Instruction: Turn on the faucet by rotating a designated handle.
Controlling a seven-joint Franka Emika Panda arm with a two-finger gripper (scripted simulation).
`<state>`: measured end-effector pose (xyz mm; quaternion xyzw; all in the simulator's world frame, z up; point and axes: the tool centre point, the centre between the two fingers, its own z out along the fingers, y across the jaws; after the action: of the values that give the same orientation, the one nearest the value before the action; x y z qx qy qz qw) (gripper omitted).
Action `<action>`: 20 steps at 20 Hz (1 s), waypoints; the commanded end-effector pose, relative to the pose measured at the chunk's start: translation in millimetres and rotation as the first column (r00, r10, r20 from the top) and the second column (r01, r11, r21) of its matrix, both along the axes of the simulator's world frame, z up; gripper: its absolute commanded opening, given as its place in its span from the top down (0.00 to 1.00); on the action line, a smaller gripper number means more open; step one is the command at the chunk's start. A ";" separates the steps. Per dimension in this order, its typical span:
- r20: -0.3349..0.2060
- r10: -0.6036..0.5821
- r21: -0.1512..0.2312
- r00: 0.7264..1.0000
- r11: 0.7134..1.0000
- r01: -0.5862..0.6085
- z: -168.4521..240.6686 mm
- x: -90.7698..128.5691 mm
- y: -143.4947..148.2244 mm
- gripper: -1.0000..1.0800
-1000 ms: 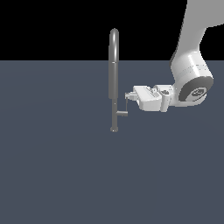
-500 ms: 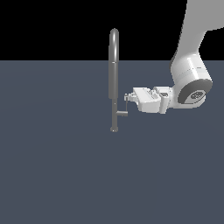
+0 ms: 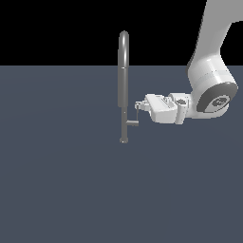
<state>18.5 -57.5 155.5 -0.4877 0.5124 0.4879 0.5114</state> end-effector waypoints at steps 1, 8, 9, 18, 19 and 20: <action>0.000 0.001 0.001 1.000 1.000 -0.001 3.0 -7.4 0.4 1.00; 0.000 -0.001 -0.001 1.000 1.000 0.001 0.0 -19.8 0.9 1.00; 0.000 -0.001 -0.001 1.000 1.000 0.001 -0.2 -23.2 1.0 1.00; 0.010 -0.002 -0.003 1.000 1.000 0.002 -2.9 -40.2 2.1 1.00; 0.009 -0.002 -0.003 1.000 1.000 0.002 -5.6 -44.4 2.3 1.00; 0.007 -0.001 -0.002 1.000 1.000 0.001 -8.3 -48.6 2.5 1.00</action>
<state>-20.2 -55.5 154.6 -0.4932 0.5098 0.4801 0.5161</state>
